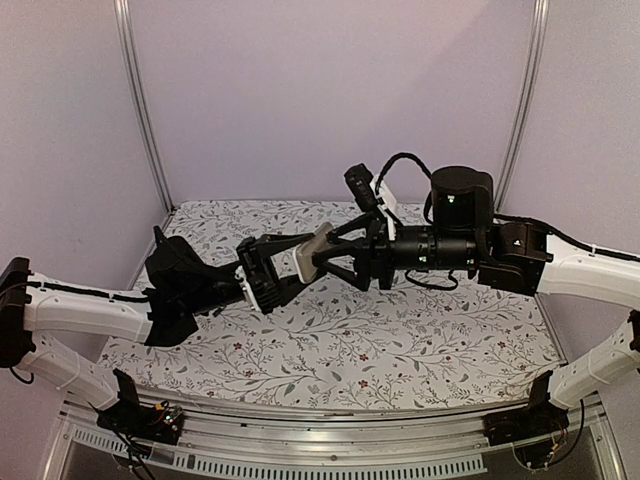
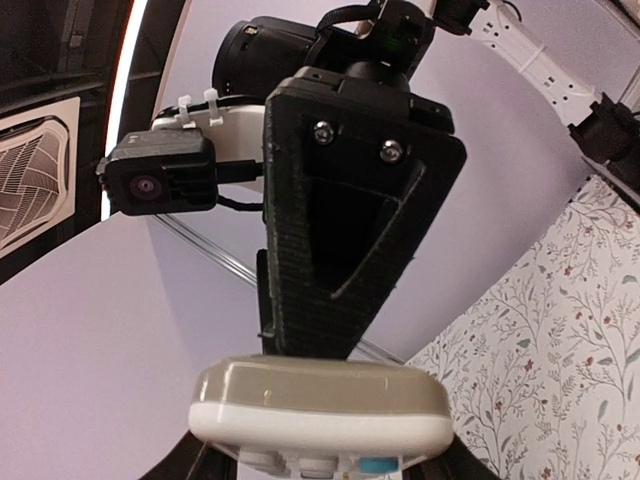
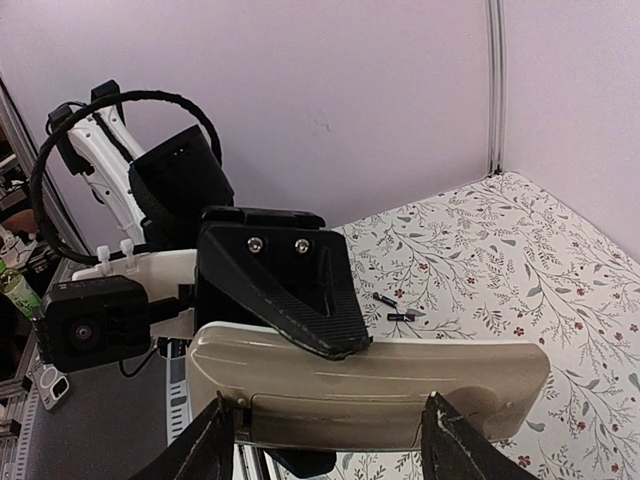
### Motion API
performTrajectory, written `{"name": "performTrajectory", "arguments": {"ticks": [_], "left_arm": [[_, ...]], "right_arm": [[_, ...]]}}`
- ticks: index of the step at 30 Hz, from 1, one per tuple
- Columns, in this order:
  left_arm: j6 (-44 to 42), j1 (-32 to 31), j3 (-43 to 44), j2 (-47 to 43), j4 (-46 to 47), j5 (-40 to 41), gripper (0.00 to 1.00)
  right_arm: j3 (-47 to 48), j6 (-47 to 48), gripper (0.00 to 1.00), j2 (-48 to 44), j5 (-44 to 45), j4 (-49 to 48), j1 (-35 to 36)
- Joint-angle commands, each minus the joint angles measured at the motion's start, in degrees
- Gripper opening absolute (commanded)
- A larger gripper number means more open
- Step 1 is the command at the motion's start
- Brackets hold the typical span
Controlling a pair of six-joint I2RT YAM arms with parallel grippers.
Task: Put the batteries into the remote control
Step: Remove the battery cover from the remote control.
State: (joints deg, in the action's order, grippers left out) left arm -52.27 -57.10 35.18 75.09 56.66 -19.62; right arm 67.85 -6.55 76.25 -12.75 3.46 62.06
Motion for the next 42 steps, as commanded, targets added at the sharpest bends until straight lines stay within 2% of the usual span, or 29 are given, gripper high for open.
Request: {"name": "performTrajectory", "arguments": {"ticks": [1,11,17,23,29,36,42], "left_arm": [[0.1,-0.6,0.6,-0.5,0.7,-0.6,0.0],[0.2,-0.5,1.1,0.0,1.4,-0.5,0.0],[0.3,-0.5,0.7,-0.2,1.4,-0.2,0.0],[1.0,-0.1,-0.1,-0.7,-1.5,1.8,0.0],[2.1,1.0,-1.4,-0.7,-4.1,2.4,0.0],[3.8,2.6,-2.3,0.1,-4.9,1.8,0.0],[3.9,5.3,-3.9,1.5,-6.5,1.9,0.0]], "right_arm": [[-0.2,0.2,0.63,2.0,-0.2,1.0,-0.3],[0.2,0.3,0.66,4.4,5.1,3.8,-0.3],[0.2,-2.0,0.53,5.1,15.7,5.9,-1.2],[-1.9,-4.9,0.48,1.9,21.2,6.0,-2.3],[-2.5,-5.6,0.48,1.0,19.9,5.9,-2.5],[-3.4,-4.4,0.53,2.7,5.2,3.4,-3.6],[-6.1,-6.2,0.53,2.0,6.0,4.8,-6.4]]}}
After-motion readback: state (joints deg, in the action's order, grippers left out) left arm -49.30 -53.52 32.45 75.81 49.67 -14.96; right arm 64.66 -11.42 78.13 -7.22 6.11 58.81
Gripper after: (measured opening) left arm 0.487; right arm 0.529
